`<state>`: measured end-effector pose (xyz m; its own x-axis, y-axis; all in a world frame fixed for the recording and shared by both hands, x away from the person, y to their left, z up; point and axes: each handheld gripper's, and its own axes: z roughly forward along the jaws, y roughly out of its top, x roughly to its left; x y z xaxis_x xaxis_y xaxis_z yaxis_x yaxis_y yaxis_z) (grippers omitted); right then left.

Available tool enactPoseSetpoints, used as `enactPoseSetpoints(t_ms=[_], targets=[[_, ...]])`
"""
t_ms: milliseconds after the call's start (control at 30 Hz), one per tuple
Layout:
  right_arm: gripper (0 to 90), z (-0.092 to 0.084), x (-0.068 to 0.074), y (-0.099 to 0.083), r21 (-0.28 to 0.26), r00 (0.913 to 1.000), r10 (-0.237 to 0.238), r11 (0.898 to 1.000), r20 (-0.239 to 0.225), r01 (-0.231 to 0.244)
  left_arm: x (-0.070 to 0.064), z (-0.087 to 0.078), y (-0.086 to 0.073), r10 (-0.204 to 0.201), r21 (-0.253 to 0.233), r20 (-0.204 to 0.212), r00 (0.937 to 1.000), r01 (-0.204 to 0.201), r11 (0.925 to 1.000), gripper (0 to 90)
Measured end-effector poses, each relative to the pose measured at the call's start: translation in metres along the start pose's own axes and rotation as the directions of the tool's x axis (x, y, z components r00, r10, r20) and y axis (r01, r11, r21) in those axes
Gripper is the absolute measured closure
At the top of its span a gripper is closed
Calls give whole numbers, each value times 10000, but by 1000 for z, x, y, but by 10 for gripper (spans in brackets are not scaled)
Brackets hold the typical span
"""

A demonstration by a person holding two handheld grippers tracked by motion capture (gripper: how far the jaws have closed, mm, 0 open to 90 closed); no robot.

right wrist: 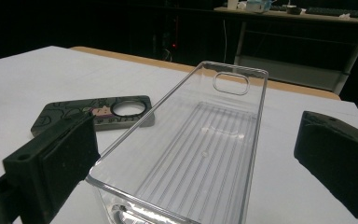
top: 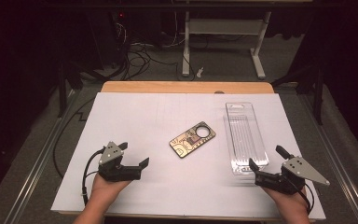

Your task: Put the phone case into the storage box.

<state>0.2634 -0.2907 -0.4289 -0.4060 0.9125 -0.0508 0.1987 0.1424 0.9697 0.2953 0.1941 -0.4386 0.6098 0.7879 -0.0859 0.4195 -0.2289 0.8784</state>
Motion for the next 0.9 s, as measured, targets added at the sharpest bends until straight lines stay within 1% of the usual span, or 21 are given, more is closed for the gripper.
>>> enactPoseSetpoints(t_ms=[67, 100, 133, 200, 267, 300, 333, 400, 467, 567, 633, 700, 733, 767, 867, 900], targets=[[0, 0, -1, 0, -6, 10000, -32, 10000, -9, 32, -1, 2, 1, 151, 46, -105, 9998, -150, 9999, 25], [0, 0, -1, 0, -7, 10000, -28, 10000, -7, 28, -3, 3, 2, 153, 66, -110, 9998, -152, 9999, 19], [0, 0, -2, 0, -11, 10000, -23, 10000, -28, 23, -3, 4, 2, 116, 77, -59, 9999, -116, 9999, 8], [0, 0, -4, 0, -2, 10000, -45, 10000, 0, 45, -5, 6, 4, 166, 104, -19, 9999, -165, 9998, 8], [0, 0, -6, -1, 19, 10000, 76, 10000, 30, -76, -6, 7, 7, 207, 128, -12, 9998, -207, 9997, 7], [0, 0, -7, -1, 15, 9999, 109, 9999, 40, -109, -6, 8, 10, 205, 174, 51, 9998, -206, 9996, 7], [0, 0, -7, -1, 2, 9999, 140, 9999, 53, -140, -5, 8, 14, 297, 251, 63, 9995, -298, 9992, 6], [0, -1, -8, -1, -37, 9998, 196, 9998, 68, -196, -4, 8, 20, 423, 281, 17, 9991, -423, 9987, 5], [0, -1, -7, -1, -53, 9998, 182, 9998, 82, -182, -2, 10, 28, 363, 319, 40, 9993, -364, 9988, 3], [0, -1, -7, 0, -97, 9999, 149, 9998, 55, -148, 0, 18, 37, 315, 457, 236, 9992, -325, 9984, 2], [0, -1, -6, 0, -99, 9999, 123, 9999, 33, -123, 2, 27, 43, 153, 496, 427, 9990, -174, 9986, 2], [0, -1, -6, 0, -93, 10000, 84, 9999, 30, -84, 2, 30, 45, 116, 544, 443, 9990, -140, 9984, 2], [0, -2, -6, 0, -100, 10000, 89, 9999, 40, -88, 1, 37, 51, 290, 705, 439, 9986, -320, 9970, 2], [0, -2, -6, 0, -104, 9999, 94, 9999, 45, -94, 0, 40, 53, 341, 728, 445, 9984, -372, 9966, 2], [0, -1, -7, 0, -84, 10000, 82, 9999, 54, -82, -1, 51, 63, 373, 934, 536, 9979, -422, 9947, 2], [0, -1, -7, -1, -80, 10000, 86, 9999, 52, -85, -1, 51, 63, 373, 934, 536, 9979, -422, 9947, 2]])
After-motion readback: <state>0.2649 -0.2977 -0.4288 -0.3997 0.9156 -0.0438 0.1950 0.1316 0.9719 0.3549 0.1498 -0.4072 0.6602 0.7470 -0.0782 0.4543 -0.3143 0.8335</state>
